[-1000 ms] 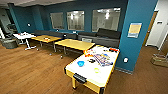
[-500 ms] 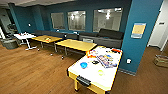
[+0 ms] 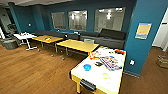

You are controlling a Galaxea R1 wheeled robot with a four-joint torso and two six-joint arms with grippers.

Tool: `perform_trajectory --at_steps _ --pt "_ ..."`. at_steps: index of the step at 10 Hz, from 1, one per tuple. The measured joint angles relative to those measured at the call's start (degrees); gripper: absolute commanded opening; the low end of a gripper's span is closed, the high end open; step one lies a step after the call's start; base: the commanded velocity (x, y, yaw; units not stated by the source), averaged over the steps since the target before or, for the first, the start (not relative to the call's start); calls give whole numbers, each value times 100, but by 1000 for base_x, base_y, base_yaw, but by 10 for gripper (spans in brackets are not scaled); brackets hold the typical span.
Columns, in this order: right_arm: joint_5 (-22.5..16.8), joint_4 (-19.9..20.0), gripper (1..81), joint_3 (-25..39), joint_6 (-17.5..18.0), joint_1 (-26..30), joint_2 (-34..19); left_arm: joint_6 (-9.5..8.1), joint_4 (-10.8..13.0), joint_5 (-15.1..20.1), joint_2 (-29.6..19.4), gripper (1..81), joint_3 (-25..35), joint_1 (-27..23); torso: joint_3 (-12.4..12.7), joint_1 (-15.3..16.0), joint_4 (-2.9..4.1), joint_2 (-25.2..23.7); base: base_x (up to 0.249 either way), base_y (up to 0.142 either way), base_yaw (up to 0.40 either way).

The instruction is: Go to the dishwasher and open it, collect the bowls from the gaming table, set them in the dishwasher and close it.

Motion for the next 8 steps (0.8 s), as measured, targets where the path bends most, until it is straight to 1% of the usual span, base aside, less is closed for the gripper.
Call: perform_trajectory --at_steps 8 --pt "0 0 811 -2 0 13 6 0 0 -5 9 811 0 -7 0 0 0 2 148 110 0"
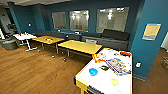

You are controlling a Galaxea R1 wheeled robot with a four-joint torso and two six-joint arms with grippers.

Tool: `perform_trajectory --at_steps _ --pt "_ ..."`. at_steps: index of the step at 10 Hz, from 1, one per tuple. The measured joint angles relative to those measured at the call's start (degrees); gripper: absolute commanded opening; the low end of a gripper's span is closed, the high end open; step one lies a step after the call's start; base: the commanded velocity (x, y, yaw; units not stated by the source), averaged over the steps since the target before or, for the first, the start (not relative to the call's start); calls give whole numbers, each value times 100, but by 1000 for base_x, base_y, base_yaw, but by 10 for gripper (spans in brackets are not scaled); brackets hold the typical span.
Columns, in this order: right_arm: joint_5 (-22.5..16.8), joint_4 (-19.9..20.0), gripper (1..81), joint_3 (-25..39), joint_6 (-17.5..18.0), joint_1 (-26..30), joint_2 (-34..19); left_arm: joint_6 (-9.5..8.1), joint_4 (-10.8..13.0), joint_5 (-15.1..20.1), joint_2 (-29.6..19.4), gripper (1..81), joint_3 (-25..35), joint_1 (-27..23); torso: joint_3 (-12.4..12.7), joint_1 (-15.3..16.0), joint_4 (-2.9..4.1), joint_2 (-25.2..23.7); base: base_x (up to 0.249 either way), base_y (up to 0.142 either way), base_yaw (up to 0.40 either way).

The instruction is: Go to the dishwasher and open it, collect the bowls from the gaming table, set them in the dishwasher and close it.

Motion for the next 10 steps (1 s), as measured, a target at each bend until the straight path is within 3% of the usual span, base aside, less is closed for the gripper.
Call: perform_trajectory --at_steps 10 --pt "0 0 811 -7 0 1 -4 0 0 5 -9 811 0 7 0 0 0 0 136 111 0"
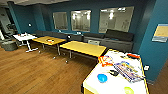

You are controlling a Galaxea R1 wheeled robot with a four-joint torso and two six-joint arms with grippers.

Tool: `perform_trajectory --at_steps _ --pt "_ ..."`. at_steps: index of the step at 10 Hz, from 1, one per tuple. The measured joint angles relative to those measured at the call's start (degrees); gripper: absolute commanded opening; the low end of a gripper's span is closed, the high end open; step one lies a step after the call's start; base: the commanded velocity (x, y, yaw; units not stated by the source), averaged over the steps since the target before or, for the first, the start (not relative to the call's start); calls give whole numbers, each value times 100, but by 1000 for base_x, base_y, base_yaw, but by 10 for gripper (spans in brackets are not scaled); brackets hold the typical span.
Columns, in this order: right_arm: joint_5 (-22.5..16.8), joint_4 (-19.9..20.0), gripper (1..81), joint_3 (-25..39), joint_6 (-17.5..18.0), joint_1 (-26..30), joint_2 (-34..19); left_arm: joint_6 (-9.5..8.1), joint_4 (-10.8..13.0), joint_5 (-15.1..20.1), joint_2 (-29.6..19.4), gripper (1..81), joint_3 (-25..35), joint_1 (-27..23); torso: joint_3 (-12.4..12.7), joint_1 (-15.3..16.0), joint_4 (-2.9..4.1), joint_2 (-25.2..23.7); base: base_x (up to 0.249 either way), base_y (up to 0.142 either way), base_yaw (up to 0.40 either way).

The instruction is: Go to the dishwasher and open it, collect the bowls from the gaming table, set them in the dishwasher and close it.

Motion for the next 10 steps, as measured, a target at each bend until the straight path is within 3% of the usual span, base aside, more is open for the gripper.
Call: perform_trajectory --at_steps 2,6,10 --pt "0 0 811 2 0 -1 6 0 -2 0 -6 811 0 0 0 0 0 0 139 88 0" --pt "0 0 811 13 0 -1 6 0 0 4 -6 811 -2 2 0 -2 0 -2 129 0 0" --pt "26 0 811 13 0 27 6 -2 0 1 -5 811 -6 -30 -2 2 0 2 20 0 0"
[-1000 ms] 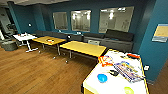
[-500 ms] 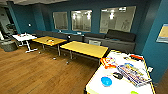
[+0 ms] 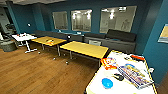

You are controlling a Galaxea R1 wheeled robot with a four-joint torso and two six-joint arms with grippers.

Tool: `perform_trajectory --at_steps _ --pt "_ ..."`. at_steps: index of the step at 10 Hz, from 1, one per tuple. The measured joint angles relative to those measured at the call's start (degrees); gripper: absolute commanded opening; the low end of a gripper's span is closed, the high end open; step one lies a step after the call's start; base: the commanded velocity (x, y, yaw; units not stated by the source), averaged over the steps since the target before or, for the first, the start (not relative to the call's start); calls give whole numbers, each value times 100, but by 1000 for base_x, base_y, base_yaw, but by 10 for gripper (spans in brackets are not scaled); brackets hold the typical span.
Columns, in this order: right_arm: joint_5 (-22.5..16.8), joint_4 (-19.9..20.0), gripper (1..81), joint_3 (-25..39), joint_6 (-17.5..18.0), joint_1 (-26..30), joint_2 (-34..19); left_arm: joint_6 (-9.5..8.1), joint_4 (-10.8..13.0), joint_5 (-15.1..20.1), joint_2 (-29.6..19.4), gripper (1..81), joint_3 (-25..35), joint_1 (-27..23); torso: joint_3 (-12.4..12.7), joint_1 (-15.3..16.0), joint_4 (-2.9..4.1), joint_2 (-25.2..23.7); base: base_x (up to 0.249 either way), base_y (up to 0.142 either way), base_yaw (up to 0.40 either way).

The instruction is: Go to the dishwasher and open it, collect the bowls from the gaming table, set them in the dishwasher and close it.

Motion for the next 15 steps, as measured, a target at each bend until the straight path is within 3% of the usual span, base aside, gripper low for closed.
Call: perform_trajectory --at_steps 8,15 --pt "-26 0 811 -2 -2 -28 -2 0 1 5 13 811 0 30 0 -2 0 0 0 0 -20" --pt "-2 5 811 -13 2 -17 -9 5 4 43 -4 811 6 45 0 -2 0 0 0 0 -369"
